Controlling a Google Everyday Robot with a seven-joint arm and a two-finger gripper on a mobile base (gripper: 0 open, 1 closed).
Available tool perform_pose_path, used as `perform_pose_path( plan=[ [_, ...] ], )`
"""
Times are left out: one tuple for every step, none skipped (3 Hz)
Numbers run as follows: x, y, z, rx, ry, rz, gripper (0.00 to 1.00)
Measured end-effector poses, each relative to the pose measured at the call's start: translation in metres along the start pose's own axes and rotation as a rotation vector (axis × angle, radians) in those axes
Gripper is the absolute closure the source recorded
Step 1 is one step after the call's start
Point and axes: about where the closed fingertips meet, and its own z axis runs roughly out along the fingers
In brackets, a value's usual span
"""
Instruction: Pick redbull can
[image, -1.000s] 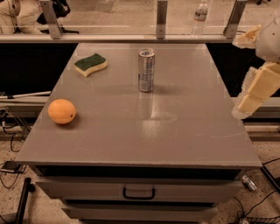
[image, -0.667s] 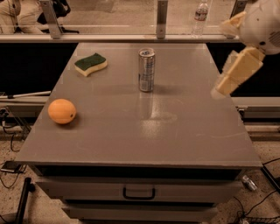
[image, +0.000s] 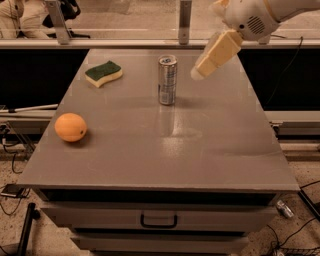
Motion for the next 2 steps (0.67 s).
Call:
perform_pose_path(
  plan=[
    [-0.02, -0.008, 0.033, -0.036, -0.077, 0.008, 0.0],
    [-0.029, -0.002, 0.051, -0.083, -0.123, 0.002, 0.0]
  ],
)
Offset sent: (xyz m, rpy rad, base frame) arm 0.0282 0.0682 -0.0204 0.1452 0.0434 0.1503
